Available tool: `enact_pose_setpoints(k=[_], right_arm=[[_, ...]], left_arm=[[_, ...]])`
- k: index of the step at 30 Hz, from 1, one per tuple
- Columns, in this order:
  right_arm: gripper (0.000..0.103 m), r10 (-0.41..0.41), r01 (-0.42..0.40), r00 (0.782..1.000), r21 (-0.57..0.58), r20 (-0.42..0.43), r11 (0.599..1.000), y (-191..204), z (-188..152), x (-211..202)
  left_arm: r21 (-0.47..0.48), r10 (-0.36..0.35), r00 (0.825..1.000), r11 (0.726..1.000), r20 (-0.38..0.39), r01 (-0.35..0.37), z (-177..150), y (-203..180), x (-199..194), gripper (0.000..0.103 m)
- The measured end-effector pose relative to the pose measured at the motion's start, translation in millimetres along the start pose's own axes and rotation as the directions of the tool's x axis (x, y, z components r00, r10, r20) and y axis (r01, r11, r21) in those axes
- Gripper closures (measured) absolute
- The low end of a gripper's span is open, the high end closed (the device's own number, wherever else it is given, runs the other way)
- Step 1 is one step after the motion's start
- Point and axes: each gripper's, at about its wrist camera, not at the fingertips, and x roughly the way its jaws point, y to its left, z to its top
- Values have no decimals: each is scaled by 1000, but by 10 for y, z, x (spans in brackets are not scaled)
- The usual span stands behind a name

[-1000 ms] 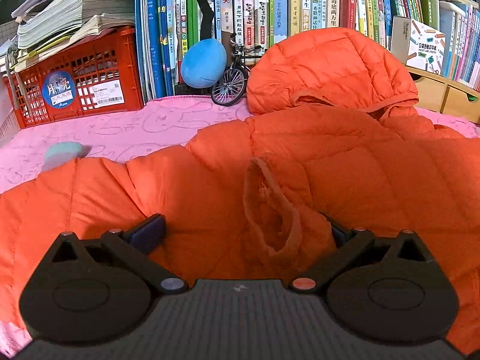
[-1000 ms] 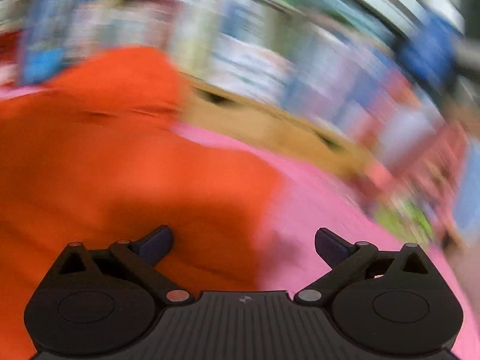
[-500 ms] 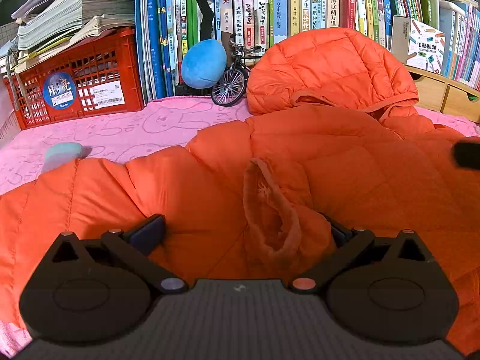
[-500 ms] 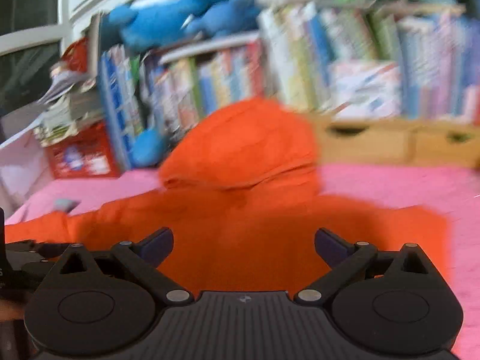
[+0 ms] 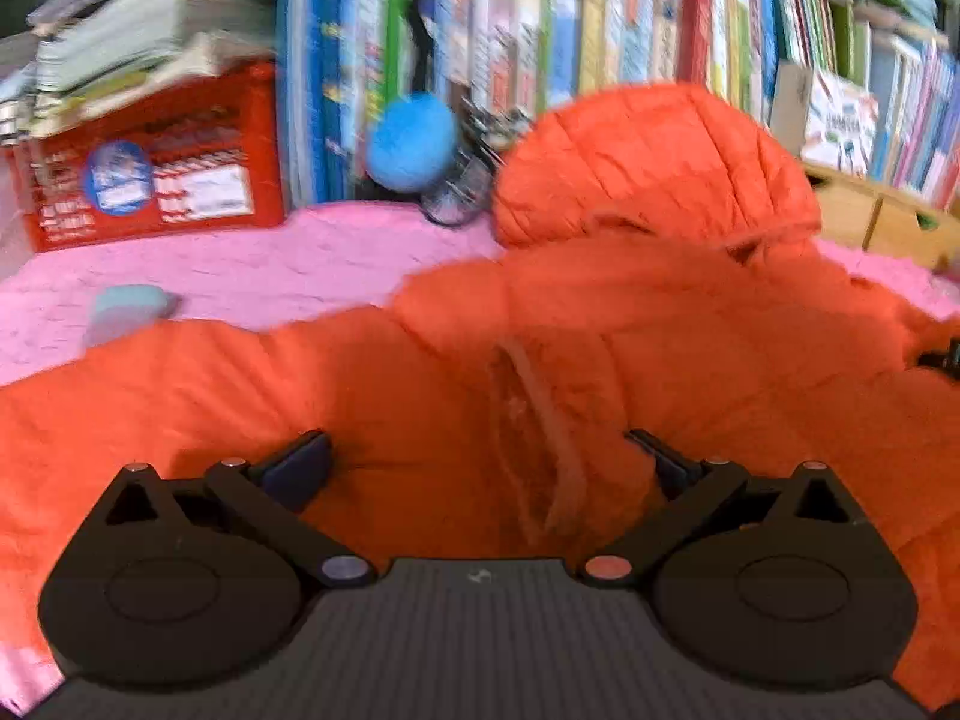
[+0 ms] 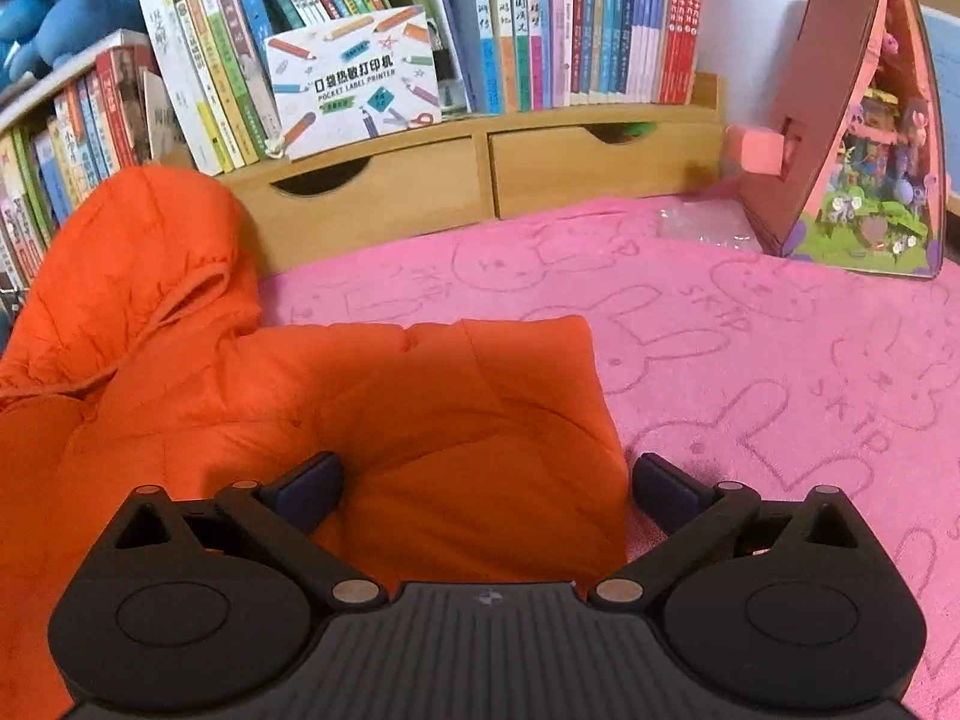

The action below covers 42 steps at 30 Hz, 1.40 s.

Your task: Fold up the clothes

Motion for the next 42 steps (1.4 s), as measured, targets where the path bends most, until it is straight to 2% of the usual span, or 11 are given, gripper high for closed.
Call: enact_pose_setpoints(k=[5, 7, 11, 16, 21, 23, 25, 28, 33, 39, 42], right_arm=[[0, 5, -5, 1000, 5, -2, 1000, -6, -58, -71], [0, 7, -7, 1000, 7, -2, 1000, 0, -55, -89], [0, 10, -10, 1000, 12, -1, 1000, -5, -57, -86], [0, 12, -12, 1000, 14, -1, 1000, -10, -60, -84], [0, 12, -11, 1000, 15, -2, 1000, -2, -60, -81], [0, 12, -12, 1000, 16, -1, 1000, -3, -61, -80], [0, 15, -15, 1000, 20, 0, 1000, -7, -63, -81], [0, 22, -22, 1000, 29, 3, 999, -21, -65, -87], [0, 33, -33, 999, 42, 8, 999, -47, -66, -96], [0, 46, -47, 999, 58, 14, 997, -75, -69, -106], [0, 51, -52, 999, 66, 17, 996, -81, -72, -111]], left_arm=[[-118, 52, 984, 992, 172, -32, -96, 580, -706, 0], [-206, 171, 962, 970, 211, -128, -184, 993, -912, 0], [-411, 427, 902, 834, 60, -368, -389, 1892, -1111, 2], [-660, 331, 943, 701, -33, -269, -769, 2652, -1305, 7], [-661, 320, 947, 713, 9, -234, -752, 2714, -1207, 9], [-680, 328, 944, 700, 35, -218, -749, 2737, -1132, 36], [-738, 340, 940, 640, 22, -215, -771, 2843, -1062, 84], [-833, 243, 966, 549, 85, -65, -867, 2974, -1020, 95], [-752, 130, 960, 651, 248, 106, -635, 2704, -1095, 96], [-455, -215, 847, 766, 486, 455, 8, 1784, -1259, 94], [-289, -366, 813, 802, 453, 523, 245, 1058, -1162, 93]])
